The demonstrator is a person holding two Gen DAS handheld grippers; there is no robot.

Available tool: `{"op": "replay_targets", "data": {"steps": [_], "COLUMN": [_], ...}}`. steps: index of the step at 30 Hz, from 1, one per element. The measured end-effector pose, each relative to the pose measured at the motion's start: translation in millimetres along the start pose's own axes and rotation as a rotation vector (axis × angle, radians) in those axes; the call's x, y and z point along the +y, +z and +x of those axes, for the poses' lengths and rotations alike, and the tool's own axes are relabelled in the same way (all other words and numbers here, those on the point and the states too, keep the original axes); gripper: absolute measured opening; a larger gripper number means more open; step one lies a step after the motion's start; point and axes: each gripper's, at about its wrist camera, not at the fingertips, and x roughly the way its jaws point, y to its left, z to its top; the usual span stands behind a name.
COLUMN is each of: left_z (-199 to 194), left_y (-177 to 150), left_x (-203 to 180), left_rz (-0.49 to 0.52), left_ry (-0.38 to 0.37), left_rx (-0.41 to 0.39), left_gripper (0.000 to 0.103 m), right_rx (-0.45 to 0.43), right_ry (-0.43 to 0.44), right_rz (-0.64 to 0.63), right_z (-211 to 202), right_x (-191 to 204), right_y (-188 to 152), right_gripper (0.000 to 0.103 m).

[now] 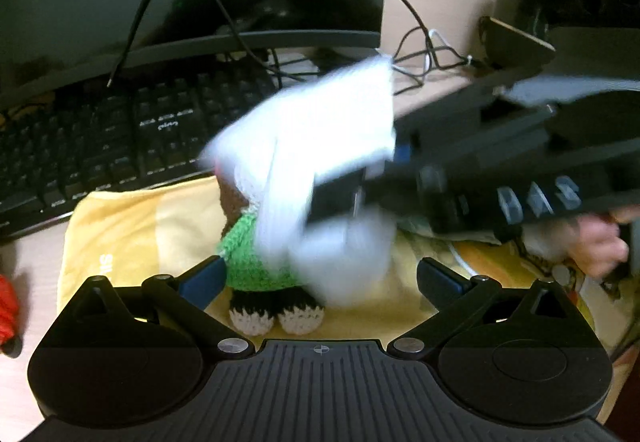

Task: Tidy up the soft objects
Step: 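Wipe the doll's red hat and face with the right gripper's tissue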

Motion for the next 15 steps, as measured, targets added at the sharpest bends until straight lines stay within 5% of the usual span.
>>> {"op": "replay_targets", "data": {"steps": [4,11,15], "left_z": [0,4,4], "left_y": [-1,-3,-5], "left_x": [-2,-5,-7], "left_rz": [0.017,0.041,0.049], "left_ry": [-0.001,-0.017,-0.007], "left_rx": [-0.001,0.025,0.035], "left_gripper": [0.103,0.103,0.103], "right_rx": [0.060,0.075,0.053], "right_ry": [0.001,-0.201,-0.284], "right_rz": [0.022,-0.018,-0.025], "right_z": [6,-7,-18], "right_x": [-4,-15,-21], "right_y": [-6,-14,-15], "right_gripper": [0.009,0.009,0.018]}}
